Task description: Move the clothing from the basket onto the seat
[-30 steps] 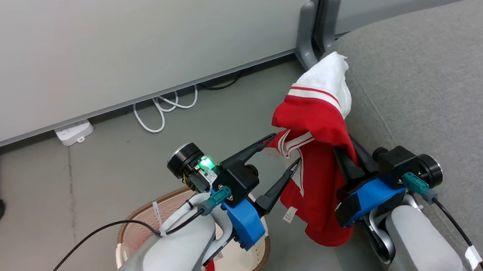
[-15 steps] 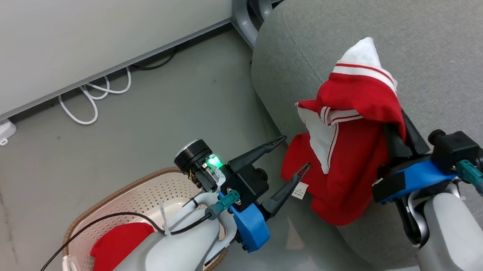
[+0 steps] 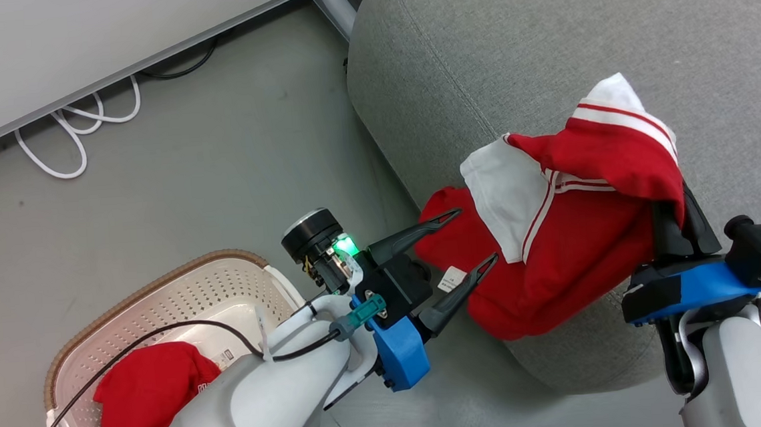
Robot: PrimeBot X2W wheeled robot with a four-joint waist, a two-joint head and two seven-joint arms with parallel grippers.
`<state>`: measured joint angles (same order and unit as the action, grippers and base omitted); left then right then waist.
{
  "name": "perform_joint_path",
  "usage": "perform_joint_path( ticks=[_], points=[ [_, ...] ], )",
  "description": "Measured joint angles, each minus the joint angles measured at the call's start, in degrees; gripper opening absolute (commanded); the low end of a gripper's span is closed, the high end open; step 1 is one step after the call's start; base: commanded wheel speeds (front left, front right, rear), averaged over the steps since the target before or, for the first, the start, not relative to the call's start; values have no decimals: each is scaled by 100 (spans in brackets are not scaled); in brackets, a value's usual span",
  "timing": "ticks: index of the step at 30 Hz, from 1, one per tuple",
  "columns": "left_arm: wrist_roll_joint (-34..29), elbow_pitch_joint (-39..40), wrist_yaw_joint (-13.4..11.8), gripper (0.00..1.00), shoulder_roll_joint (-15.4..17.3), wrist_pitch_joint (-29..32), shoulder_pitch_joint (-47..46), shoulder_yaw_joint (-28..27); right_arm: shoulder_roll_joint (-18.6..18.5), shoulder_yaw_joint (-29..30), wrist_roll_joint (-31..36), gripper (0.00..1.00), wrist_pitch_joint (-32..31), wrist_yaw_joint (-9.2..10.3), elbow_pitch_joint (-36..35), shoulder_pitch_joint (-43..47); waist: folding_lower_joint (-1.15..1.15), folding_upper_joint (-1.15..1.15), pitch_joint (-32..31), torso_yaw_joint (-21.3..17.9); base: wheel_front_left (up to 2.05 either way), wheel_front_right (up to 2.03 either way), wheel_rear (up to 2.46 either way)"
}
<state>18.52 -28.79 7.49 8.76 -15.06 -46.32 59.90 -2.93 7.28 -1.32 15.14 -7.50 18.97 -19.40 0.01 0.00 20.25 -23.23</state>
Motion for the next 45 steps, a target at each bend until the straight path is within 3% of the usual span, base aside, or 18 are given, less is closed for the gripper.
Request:
perform_joint_path(
  ticks=[8,14,21,27,35,40,45],
  points=[
    [14,63,0,100,27,0,-77,-57,1,-37,-11,0,0,0,-113,-66,0,0,114,3,0,0,0],
    [-12,159,-14,100,126,0,-230,-207,-75,33,52,0,-1,-1,-352,-640,0,0,331,58,0,0,0],
    [-105,310,-29,100,302,0,-580,-357,-706,421,-23,0,0,-1,-793,-1870,0,0,878,157,0,0,0],
    [-197,477,-34,100,433,11,-942,-422,-1470,1169,-194,0,0,-1,-1002,-2838,1,0,1480,278,0,0,0],
    [-314,738,-33,100,680,93,-1509,-524,-2592,2169,-584,0,0,-1,-677,-3543,1,0,2332,517,0,0,0],
    [-363,871,-33,100,734,132,-1689,-519,-2786,2302,-533,0,0,-1,-236,-3573,1,0,2776,675,0,0,0],
    [-381,901,-37,100,717,129,-1735,-475,-2725,2292,-388,0,0,-1,215,-3434,1,0,3024,859,0,0,0]
  ],
)
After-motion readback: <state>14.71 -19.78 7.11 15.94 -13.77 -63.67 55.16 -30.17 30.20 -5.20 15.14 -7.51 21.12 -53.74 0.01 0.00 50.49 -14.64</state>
